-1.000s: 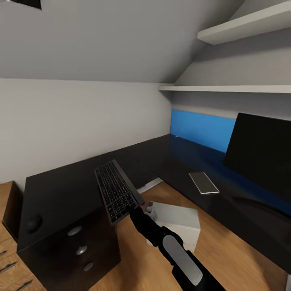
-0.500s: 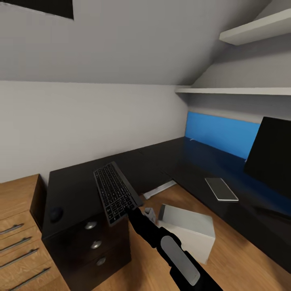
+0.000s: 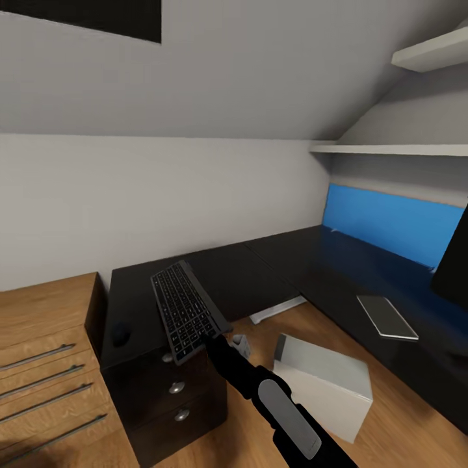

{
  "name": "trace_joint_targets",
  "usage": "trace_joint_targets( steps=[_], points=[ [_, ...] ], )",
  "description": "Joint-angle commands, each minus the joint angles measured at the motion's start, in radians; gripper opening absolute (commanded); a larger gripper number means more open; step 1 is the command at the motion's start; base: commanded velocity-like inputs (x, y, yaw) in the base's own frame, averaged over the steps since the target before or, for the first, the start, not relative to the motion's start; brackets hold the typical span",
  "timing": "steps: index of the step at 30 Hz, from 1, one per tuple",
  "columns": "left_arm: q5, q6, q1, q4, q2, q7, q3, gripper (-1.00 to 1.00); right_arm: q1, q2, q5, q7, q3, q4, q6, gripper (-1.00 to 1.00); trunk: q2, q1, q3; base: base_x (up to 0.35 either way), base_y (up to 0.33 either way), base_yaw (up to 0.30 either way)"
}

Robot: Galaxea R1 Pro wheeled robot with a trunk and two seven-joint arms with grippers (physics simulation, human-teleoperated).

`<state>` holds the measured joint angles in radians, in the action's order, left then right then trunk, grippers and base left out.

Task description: In the bedroom, organize the workspace by keeping the computer under the desk, ensuring the monitor is on the desk, placing the keyboard on the desk next to the monitor, placing the mouse on the desk next to the keyboard, moving the folder from the swivel chair onto the desk next to the mouse, stacking the notebook on top of the folder with the pen on top of the notebook, and positioning the swivel chair next to the desk.

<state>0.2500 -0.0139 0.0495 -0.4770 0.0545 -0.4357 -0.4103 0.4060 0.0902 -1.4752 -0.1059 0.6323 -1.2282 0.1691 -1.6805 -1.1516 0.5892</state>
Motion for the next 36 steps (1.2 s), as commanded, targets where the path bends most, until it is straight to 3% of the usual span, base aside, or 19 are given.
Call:
trace_joint_targets(
  steps=[1,15,17,22,24,28,36],
  points=[
    [0.01,-0.001,0.001,0.0,-0.001,-0.008,-0.008,1.0,0.0,0.0,-0.01,-0.005,0.0,-0.002,0.001,-1.0,-0.001,0.0,0.0,0.0,0.0,0.236],
    [0.011,-0.001,0.001,0.0,-0.001,-0.008,-0.008,1.0,0.0,-0.01,-0.018,-0.001,-0.013,-0.002,0.007,-1.0,-0.001,0.0,-0.001,0.0,0.0,0.072],
    [0.011,-0.001,0.001,0.0,-0.001,-0.008,-0.008,1.0,0.0,-0.011,-0.045,-0.001,-0.017,-0.002,0.007,-1.0,-0.001,0.0,-0.001,0.0,0.0,0.0],
    [0.011,-0.006,0.001,0.0,-0.002,-0.009,-0.008,1.0,0.0,-0.017,-0.205,0.0,-0.026,0.023,0.006,-1.0,-0.001,0.0,-0.001,0.0,0.0,0.0],
    [0.011,-0.008,0.001,0.0,-0.002,-0.009,-0.008,1.0,0.0,-0.018,-0.245,0.0,-0.028,0.028,0.006,-1.0,-0.001,0.0,-0.001,0.0,0.0,0.0],
    [0.011,-0.01,0.001,0.0,-0.002,-0.009,-0.007,1.0,0.0,-0.019,-0.284,-0.001,-0.032,0.037,0.005,-1.0,-0.001,0.0,-0.001,0.0,0.0,0.0],
    [0.011,-0.033,0.001,0.0,-0.002,-0.009,-0.006,1.0,0.0,-0.019,-0.291,0.0,-0.037,0.062,0.003,-1.0,-0.001,0.0,-0.001,0.065,0.0,0.0]
  ],
)
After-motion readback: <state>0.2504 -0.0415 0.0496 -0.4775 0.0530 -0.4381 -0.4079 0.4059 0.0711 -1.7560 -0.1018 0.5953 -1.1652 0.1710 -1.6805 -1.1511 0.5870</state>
